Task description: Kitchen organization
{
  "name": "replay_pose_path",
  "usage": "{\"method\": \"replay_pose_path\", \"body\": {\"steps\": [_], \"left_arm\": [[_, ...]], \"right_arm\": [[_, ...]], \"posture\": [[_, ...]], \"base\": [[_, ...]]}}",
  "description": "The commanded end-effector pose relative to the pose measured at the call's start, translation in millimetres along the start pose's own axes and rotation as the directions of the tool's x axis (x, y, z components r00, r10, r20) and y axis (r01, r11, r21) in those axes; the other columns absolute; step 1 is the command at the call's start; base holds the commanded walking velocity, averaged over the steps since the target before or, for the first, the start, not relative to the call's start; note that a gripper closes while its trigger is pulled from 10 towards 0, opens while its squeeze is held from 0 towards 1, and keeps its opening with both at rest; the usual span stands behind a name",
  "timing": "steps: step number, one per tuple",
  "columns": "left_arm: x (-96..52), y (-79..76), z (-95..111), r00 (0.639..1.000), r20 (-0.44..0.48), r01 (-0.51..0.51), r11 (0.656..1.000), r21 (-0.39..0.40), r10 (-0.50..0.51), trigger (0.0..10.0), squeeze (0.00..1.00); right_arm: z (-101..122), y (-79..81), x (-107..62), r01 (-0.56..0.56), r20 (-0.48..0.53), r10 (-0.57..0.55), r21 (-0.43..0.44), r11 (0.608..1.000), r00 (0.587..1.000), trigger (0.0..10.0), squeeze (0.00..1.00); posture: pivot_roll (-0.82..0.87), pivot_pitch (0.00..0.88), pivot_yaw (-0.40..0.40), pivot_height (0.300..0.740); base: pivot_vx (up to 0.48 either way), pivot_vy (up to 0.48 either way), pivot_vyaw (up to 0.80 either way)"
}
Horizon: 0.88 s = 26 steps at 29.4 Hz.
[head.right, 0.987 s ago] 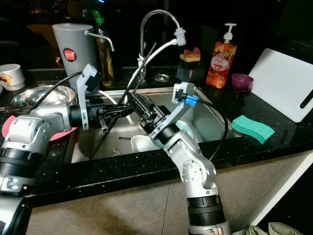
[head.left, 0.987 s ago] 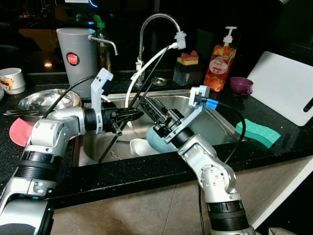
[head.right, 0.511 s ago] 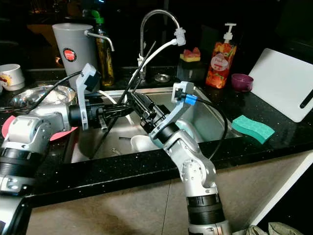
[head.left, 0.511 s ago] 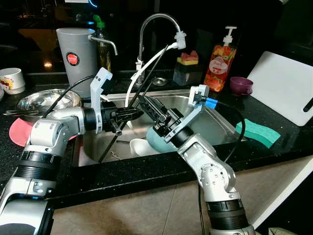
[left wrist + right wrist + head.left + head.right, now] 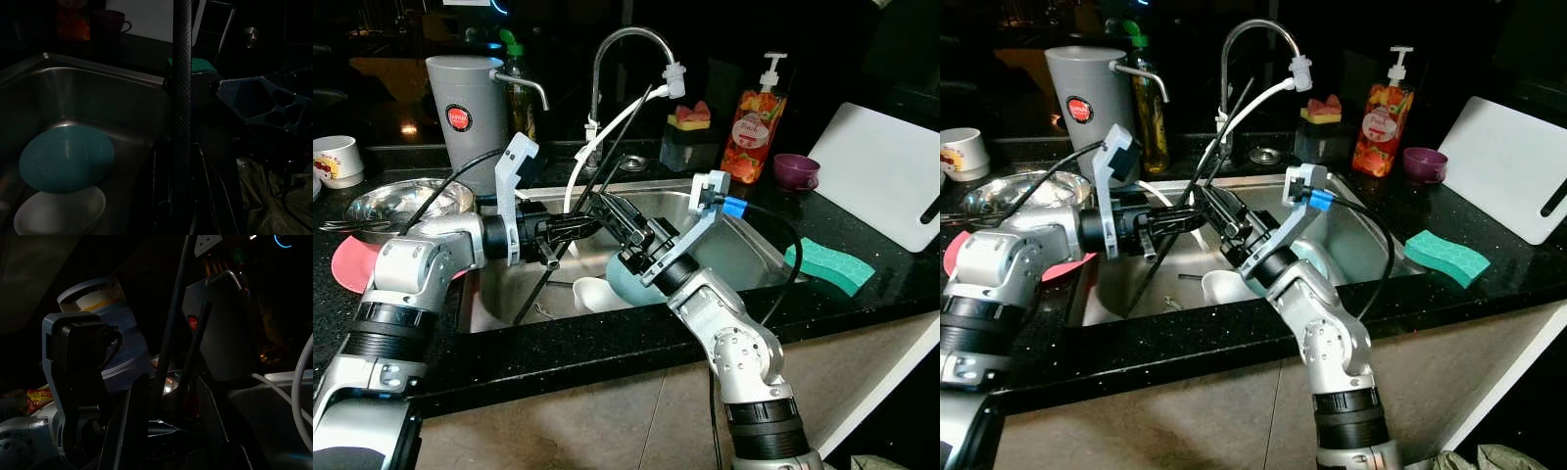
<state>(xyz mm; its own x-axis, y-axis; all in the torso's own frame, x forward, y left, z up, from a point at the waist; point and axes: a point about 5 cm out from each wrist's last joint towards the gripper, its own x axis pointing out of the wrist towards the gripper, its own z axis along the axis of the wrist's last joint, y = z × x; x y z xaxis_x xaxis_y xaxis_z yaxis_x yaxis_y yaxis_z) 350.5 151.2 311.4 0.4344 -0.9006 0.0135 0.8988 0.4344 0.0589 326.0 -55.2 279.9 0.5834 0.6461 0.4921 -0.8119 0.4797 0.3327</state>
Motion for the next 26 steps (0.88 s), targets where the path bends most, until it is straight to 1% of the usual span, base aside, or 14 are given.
{"method": "replay_pose_path", "body": {"steps": [1, 5, 9, 13, 16, 25, 26], "left_arm": [[1.7, -2.7, 0, 1.000, 0.007, 0.018, 1.000, -0.003, -0.018, 10.0, 0.00], [2.7, -4.0, 0, 1.000, 0.008, 0.025, 1.000, -0.007, -0.025, 10.0, 0.00], [8.9, -8.9, -11, 0.998, -0.038, 0.043, 0.999, -0.005, -0.043, 10.0, 0.00], [12.3, -11.2, -17, 0.997, -0.060, 0.048, 0.999, 0.001, -0.048, 10.0, 0.00], [17.2, -13.4, -22, 0.994, -0.093, 0.052, 0.998, 0.017, -0.051, 10.0, 0.00], [17.6, -13.0, -21, 0.995, -0.092, 0.046, 0.998, 0.034, -0.043, 10.0, 0.00], [17.3, -12.5, -20, 0.995, -0.088, 0.042, 0.998, 0.037, -0.039, 10.0, 0.00]], "right_arm": [[-2, -0.4, 1.1, -0.003, -0.013, 0.003, 0.001, 1.000, 1.000, 10.0, 0.00], [-4, 0.3, 1.2, -0.006, -0.019, 0.006, 0.001, 1.000, 1.000, 10.0, 0.00], [-7, 3.2, 2.0, -0.020, -0.029, 0.020, 0.001, 1.000, 0.999, 10.0, 0.00], [-8, 4.6, 2.5, -0.026, -0.030, 0.026, 0.002, 1.000, 0.999, 10.0, 0.00], [-8, 5.2, 2.8, -0.028, -0.031, 0.028, 0.005, 1.000, 0.999, 10.0, 0.00], [-10, 4.0, 1.9, -0.017, -0.033, 0.018, 0.006, 1.000, 0.999, 10.0, 0.00], [-10, 3.6, 2.0, -0.015, -0.033, 0.015, 0.006, 1.000, 0.999, 6.6, 0.00]], "posture": [[0.12, 0.077, -0.062, 0.740], [0.12, 0.077, -0.062, 0.740], [0.12, 0.076, -0.063, 0.740], [0.12, 0.076, -0.063, 0.740], [0.12, 0.080, -0.062, 0.740], [0.12, 0.080, -0.062, 0.740], [0.12, 0.080, -0.062, 0.740]], "base": [[0.000, 0.000, 0.00], [0.000, 0.000, 0.00], [0.000, 0.000, 0.00], [0.000, 0.000, 0.00], [0.000, 0.000, 0.00], [0.000, 0.000, 0.00], [0.000, 0.000, 0.00]]}}
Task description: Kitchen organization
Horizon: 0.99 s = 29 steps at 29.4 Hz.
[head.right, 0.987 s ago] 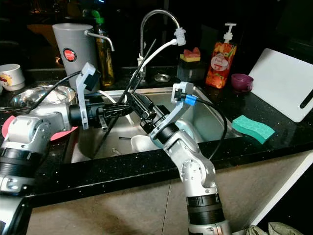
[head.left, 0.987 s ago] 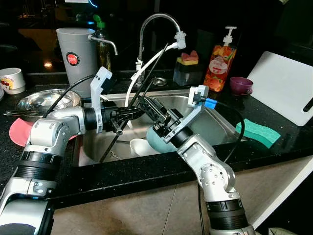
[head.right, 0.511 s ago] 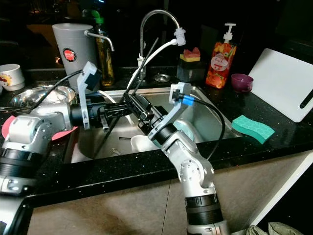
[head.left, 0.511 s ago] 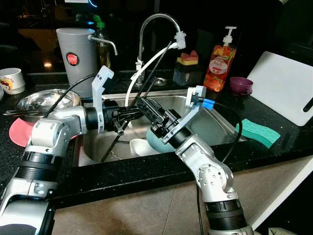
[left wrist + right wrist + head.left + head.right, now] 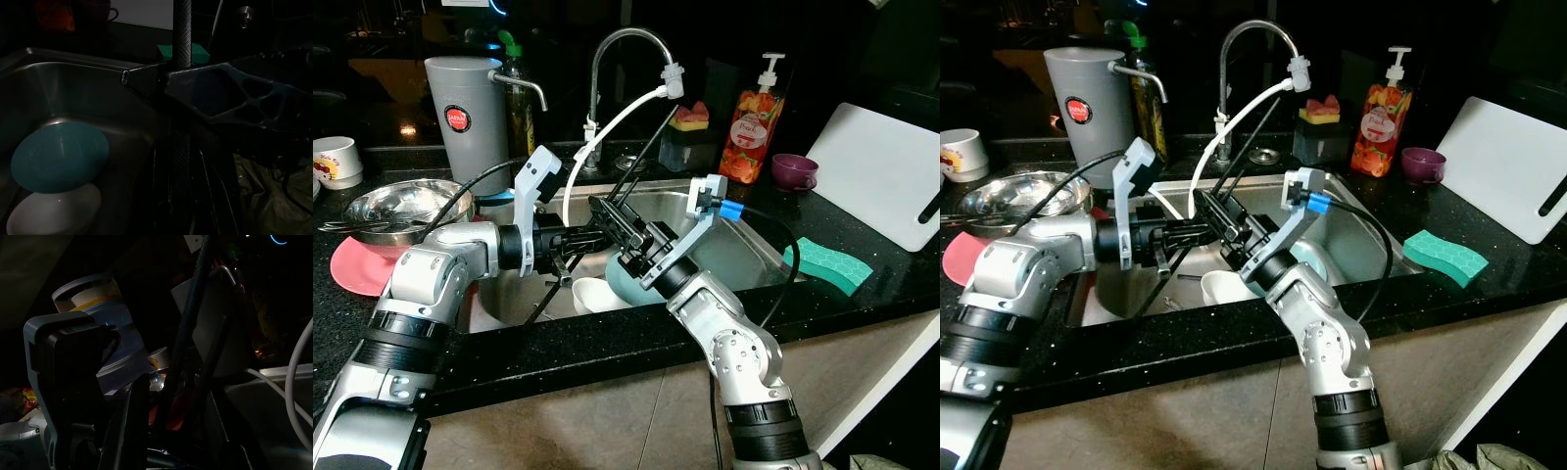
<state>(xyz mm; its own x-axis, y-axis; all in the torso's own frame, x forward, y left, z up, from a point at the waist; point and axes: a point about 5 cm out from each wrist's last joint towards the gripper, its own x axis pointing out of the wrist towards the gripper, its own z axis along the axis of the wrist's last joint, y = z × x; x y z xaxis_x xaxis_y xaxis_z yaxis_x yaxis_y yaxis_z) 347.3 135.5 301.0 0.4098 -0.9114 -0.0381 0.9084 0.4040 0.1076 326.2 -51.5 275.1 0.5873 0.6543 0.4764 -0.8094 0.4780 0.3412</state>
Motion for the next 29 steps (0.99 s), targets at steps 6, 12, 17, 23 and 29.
{"method": "replay_pose_path", "body": {"steps": [6, 12, 17, 23, 29], "left_arm": [[7.5, 2.7, -8, 0.998, -0.028, -0.051, 0.997, 0.057, 0.053, 10.0, 0.00], [13.6, 3.3, -13, 0.995, -0.043, -0.089, 0.990, 0.111, 0.095, 10.0, 0.00], [18.6, 8.2, -18, 0.987, -0.056, -0.146, 0.983, 0.110, 0.153, 10.0, 1.00], [16.9, 12.6, -11, 0.978, -0.008, -0.205, 0.971, 0.123, 0.207, 10.0, 0.00], [1.2, 2.6, 3, 0.988, 0.086, -0.138, 0.984, 0.114, 0.129, 10.0, 0.00]], "right_arm": [[-6, -4.7, 3.8, 0.036, -0.020, -0.036, 0.004, 0.999, 0.999, 0.0, 0.00], [-10, -14.1, 3.6, 0.091, -0.035, -0.091, 0.018, 0.996, 0.995, 0.0, 0.00], [-17, -22.0, 4.1, 0.136, -0.064, -0.135, 0.015, 0.991, 0.989, 1.0, 0.00], [-23, -31.5, 3.3, 0.203, -0.077, -0.202, 0.005, 0.979, 0.976, 10.0, 0.00], [-22, -67.6, -4.0, 0.465, -0.036, -0.469, -0.074, 0.882, 0.883, 10.0, 0.00]], "posture": [[0.12, 0.089, -0.061, 0.740], [0.12, 0.099, -0.061, 0.740], [0.12, 0.101, -0.061, 0.740], [0.12, 0.107, -0.058, 0.740], [0.13, 0.109, -0.058, 0.740]], "base": [[0.000, 0.000, 0.00], [0.000, 0.000, 0.00], [0.000, 0.000, 0.00], [0.000, 0.000, 0.00], [0.000, 0.000, 0.00]]}}
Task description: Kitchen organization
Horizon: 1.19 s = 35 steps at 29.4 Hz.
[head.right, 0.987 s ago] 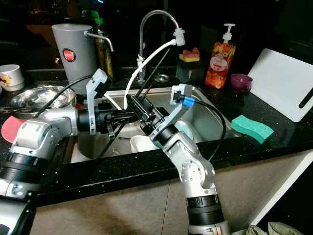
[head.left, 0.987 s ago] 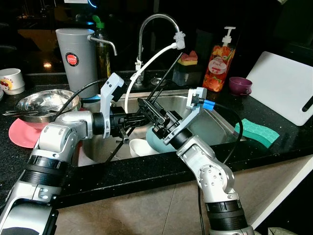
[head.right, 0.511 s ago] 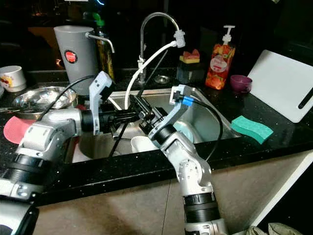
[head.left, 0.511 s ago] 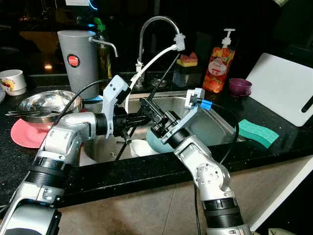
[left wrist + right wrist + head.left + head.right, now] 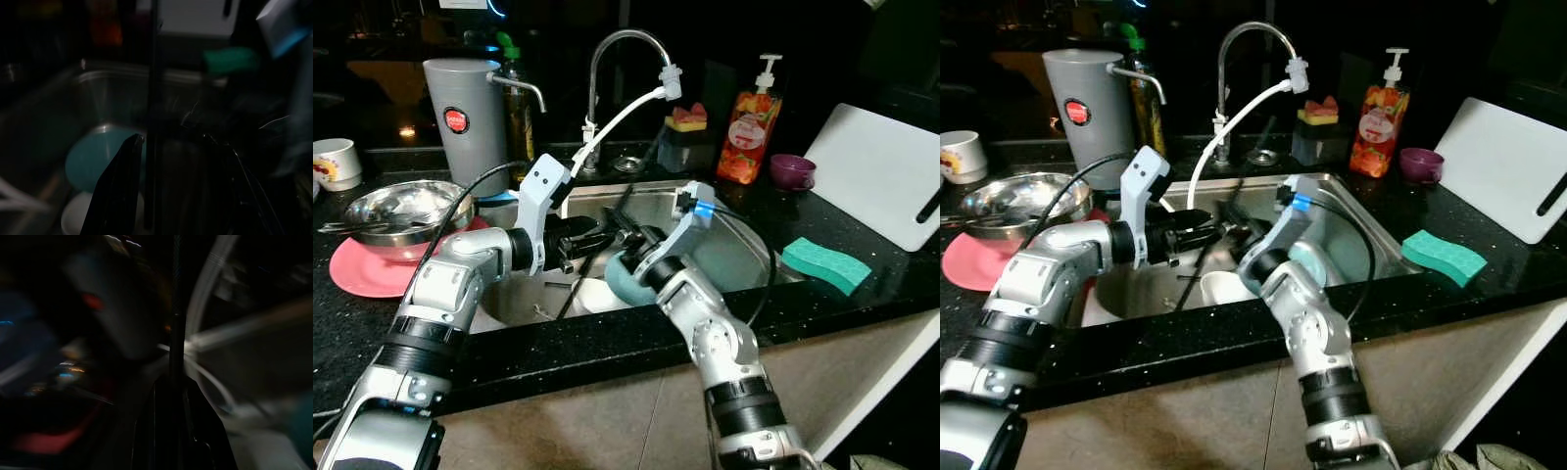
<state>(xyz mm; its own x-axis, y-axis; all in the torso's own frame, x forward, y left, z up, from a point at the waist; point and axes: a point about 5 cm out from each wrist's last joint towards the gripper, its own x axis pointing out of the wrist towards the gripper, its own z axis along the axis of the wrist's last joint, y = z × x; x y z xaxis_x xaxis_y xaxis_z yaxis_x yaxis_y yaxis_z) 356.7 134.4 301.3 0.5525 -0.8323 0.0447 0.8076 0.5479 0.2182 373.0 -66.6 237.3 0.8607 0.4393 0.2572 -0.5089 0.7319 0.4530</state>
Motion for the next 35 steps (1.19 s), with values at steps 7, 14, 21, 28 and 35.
{"method": "replay_pose_path", "body": {"steps": [7, 14, 21, 28, 35], "left_arm": [[-13.2, -7.3, 10, 0.996, 0.067, 0.063, 0.998, 0.001, -0.063, 10.0, 0.00], [-12.6, -5.1, 4, 0.999, 0.052, -0.002, 1.000, -0.003, 0.002, 10.0, 0.00], [-10.9, -2.6, 0, 0.993, 0.074, -0.091, 0.996, -0.024, 0.093, 10.0, 0.00], [-9.3, -5.1, -2, 0.985, 0.096, -0.140, 0.990, -0.031, 0.142, 10.0, 0.00], [-5.5, -13.0, -15, 0.950, 0.087, -0.304, 0.952, 0.023, 0.301, 10.0, 0.00]], "right_arm": [[5, -25.5, 1.7, 0.171, 0.060, -0.174, 0.041, 0.984, 0.983, 10.0, 0.00], [0, -27.5, 1.3, 0.194, 0.055, -0.192, -0.016, 0.981, 0.980, 10.0, 1.00], [0, -21.2, -1.8, 0.156, 0.070, -0.149, -0.112, 0.981, 0.986, 10.0, 0.00], [8, -19.5, -8.7, 0.184, 0.113, -0.162, -0.223, 0.957, 0.980, 10.0, 0.00], [26, -18.0, -24.5, 0.298, 0.239, -0.214, -0.405, 0.864, 0.947, 10.0, 0.00]], "posture": [[0.13, 0.107, -0.060, 0.740], [0.13, 0.104, -0.060, 0.740], [0.12, 0.104, -0.059, 0.740], [0.12, 0.109, -0.065, 0.740], [0.12, 0.112, -0.062, 0.740]], "base": [[0.000, 0.000, 0.00], [0.000, 0.000, 0.00], [0.000, 0.000, 0.00], [0.000, 0.000, 0.00], [0.000, 0.000, 0.00]]}}
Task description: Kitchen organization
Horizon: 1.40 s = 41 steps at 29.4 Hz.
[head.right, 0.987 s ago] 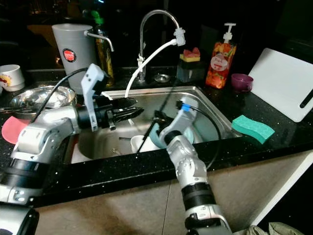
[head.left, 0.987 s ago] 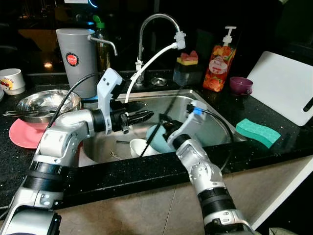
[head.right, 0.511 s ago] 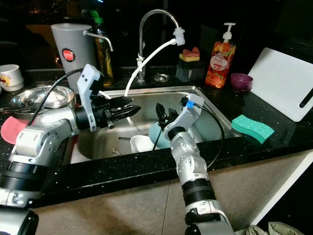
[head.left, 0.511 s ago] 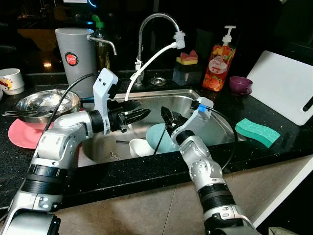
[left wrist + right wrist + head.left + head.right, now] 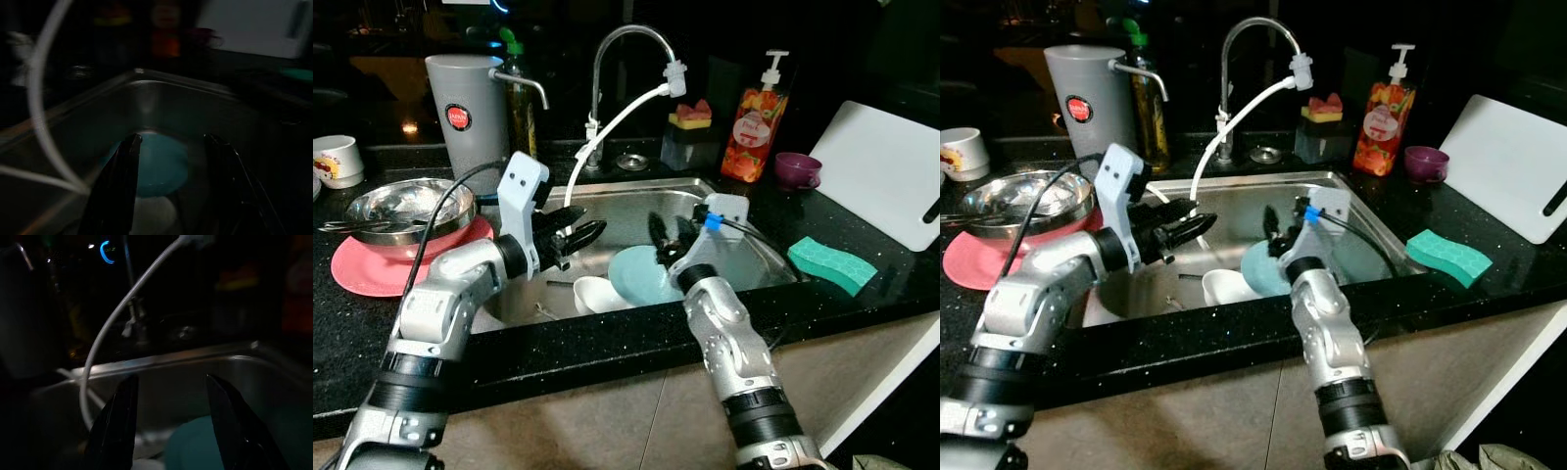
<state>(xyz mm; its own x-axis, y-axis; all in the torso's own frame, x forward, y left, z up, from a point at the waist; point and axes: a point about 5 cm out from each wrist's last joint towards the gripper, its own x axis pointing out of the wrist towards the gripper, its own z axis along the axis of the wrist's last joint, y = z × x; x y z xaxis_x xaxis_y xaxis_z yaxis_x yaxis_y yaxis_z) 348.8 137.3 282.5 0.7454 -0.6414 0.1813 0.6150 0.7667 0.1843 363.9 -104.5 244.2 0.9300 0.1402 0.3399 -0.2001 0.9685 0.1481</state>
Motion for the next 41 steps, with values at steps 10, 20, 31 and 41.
{"method": "replay_pose_path", "body": {"steps": [10, 20, 31, 41], "left_arm": [[-19.8, -21.3, -10, 0.917, 0.132, -0.386, 0.920, 0.072, 0.375, 10.0, 0.00], [-44.7, -23.5, -8, 0.838, 0.190, -0.537, 0.834, 0.127, 0.511, 10.0, 0.00], [-68.2, -28.7, -22, 0.828, 0.119, -0.560, 0.811, 0.168, 0.547, 10.0, 0.00], [-74.2, -34.6, -42, 0.858, 0.027, -0.510, 0.844, 0.164, 0.513, 10.0, 0.00]], "right_arm": [[18, -8.8, -34.8, 0.074, 0.064, -0.065, -0.153, 0.985, 0.996, 10.0, 0.00], [22, -11.4, -51.5, 0.099, 0.047, -0.092, -0.188, 0.977, 0.995, 10.0, 0.00], [22, -38.9, -65.0, 0.117, -0.015, -0.125, -0.254, 0.960, 0.992, 10.0, 0.00], [17, -63.5, -91.2, 0.159, -0.087, -0.193, -0.299, 0.941, 0.977, 10.0, 0.00]], "posture": [[0.11, 0.115, -0.064, 0.740], [0.11, 0.116, -0.065, 0.740], [0.11, 0.118, -0.076, 0.740], [0.09, 0.119, -0.057, 0.740]], "base": [[0.000, 0.000, 0.00], [0.000, 0.000, 0.00], [0.000, 0.000, 0.00], [0.000, 0.000, 0.00]]}}
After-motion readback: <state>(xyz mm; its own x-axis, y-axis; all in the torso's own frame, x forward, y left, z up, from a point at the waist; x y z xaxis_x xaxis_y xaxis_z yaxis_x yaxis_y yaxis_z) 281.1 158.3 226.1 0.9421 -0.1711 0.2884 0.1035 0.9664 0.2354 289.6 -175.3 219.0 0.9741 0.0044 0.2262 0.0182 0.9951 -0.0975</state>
